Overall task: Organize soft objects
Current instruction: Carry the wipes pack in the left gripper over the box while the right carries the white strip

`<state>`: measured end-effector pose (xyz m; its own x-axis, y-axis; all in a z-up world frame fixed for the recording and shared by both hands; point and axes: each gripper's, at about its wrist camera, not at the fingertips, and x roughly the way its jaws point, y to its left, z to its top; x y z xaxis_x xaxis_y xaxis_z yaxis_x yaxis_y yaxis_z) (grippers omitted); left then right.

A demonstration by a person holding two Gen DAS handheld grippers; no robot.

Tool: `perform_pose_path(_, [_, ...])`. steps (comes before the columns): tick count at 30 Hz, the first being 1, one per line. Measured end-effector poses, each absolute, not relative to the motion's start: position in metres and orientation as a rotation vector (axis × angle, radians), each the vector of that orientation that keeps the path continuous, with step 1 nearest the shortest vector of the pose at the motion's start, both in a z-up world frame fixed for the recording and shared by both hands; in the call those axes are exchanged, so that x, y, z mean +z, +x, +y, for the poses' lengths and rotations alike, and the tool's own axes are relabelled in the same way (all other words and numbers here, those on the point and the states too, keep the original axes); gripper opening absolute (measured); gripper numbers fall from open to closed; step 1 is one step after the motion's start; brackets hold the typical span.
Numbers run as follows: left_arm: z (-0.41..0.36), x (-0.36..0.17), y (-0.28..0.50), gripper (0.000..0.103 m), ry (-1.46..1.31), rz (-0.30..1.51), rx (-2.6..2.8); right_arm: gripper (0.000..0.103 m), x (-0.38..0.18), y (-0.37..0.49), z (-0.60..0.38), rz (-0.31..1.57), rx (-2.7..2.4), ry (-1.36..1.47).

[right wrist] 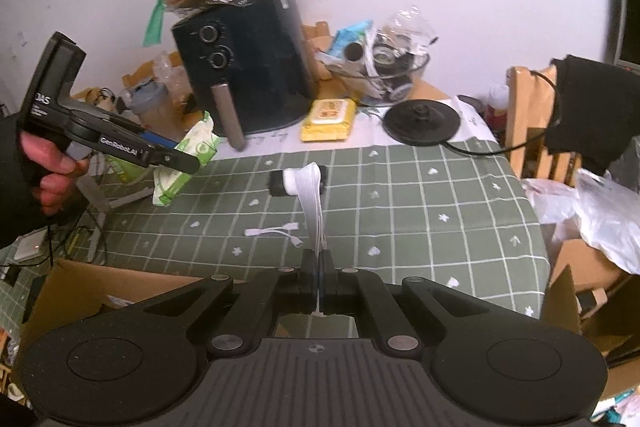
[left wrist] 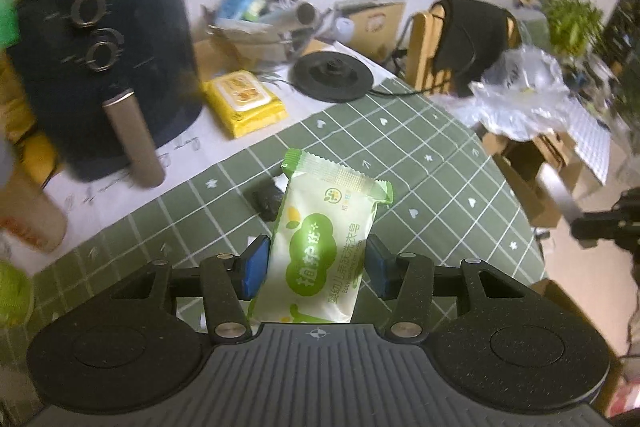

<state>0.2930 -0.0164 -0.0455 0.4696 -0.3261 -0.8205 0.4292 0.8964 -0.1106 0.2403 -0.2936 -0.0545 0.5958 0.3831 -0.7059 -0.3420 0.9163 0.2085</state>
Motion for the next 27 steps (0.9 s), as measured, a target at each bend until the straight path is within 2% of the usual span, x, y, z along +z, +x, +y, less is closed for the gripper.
perform_pose_path(12, [0.001, -0.004, 0.23, 0.049, -0.02, 0.958, -0.365, 0.003, -0.041, 0.225, -0.278, 0.818, 0.542, 0.061])
perform_pose_path(27, [-0.007, -0.003, 0.158, 0.049, -0.119, 0.99, -0.356, 0.003, -0.038, 0.203, -0.28, 0.822, 0.634, 0.074])
